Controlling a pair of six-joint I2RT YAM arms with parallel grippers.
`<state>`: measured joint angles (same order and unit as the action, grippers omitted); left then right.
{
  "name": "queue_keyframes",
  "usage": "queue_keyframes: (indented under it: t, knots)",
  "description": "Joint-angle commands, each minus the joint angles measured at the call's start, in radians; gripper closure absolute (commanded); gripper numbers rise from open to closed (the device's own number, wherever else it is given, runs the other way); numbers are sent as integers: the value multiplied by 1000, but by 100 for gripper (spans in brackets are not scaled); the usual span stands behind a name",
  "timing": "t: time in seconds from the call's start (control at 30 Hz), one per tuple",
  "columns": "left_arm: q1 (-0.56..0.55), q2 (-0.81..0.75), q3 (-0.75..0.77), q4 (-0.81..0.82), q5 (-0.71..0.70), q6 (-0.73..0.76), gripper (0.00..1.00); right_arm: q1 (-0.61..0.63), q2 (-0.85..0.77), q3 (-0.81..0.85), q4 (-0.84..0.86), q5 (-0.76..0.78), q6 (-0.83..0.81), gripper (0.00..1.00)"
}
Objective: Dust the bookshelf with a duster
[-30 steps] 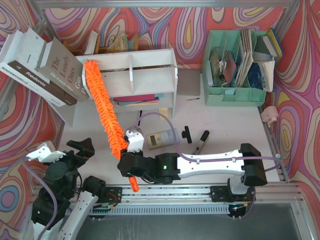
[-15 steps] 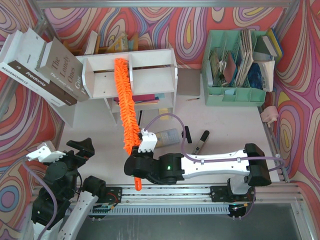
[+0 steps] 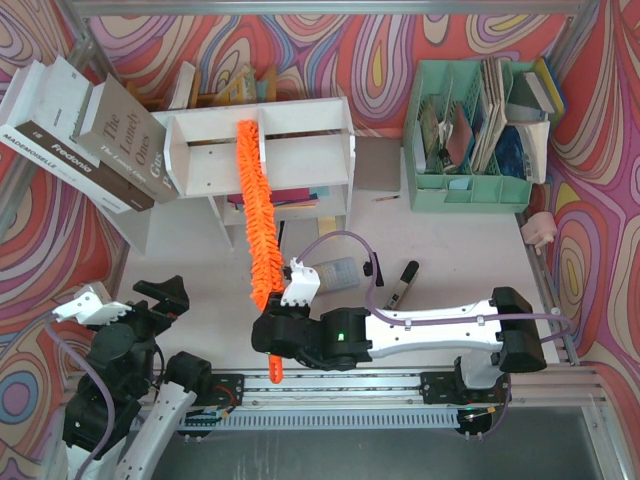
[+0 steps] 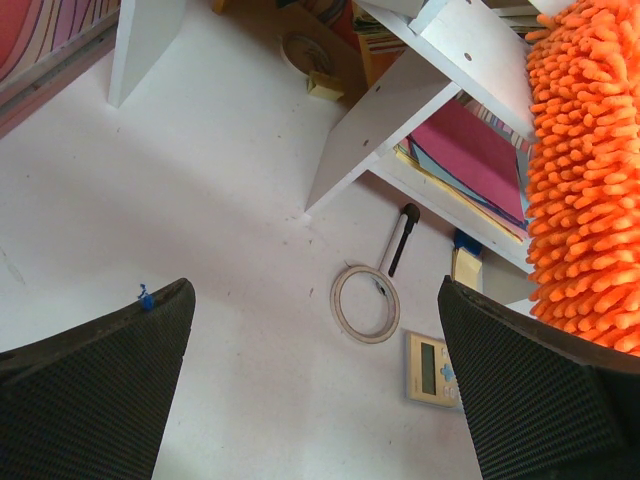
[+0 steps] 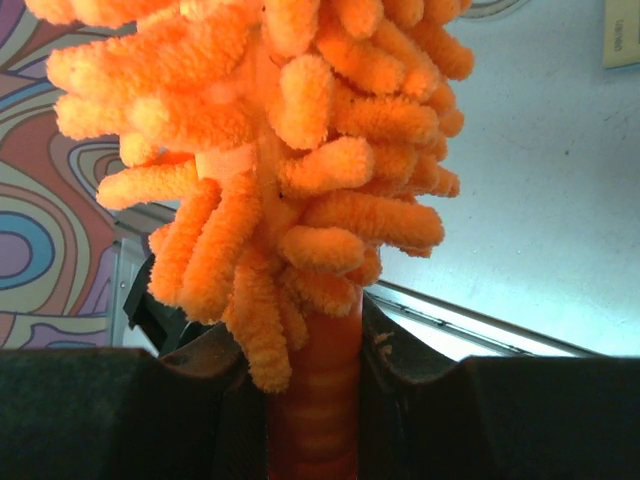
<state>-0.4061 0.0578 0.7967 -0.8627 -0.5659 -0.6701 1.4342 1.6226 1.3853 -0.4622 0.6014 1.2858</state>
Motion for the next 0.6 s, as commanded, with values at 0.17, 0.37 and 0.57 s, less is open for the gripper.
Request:
queue_keyframes:
  t: [0.17,0.37,0.57]
  knots:
    - [-5,-13,-11,5,-5,-1,2,-18,65,68,42,-49,-13,100]
    - [-5,-13,-11,5,-6,-1,2,-21,125,142,133,-143,-155,100]
    - [-5,-12,-11,5,-8,-1,2,-23,142,181,167,-191,-235,100]
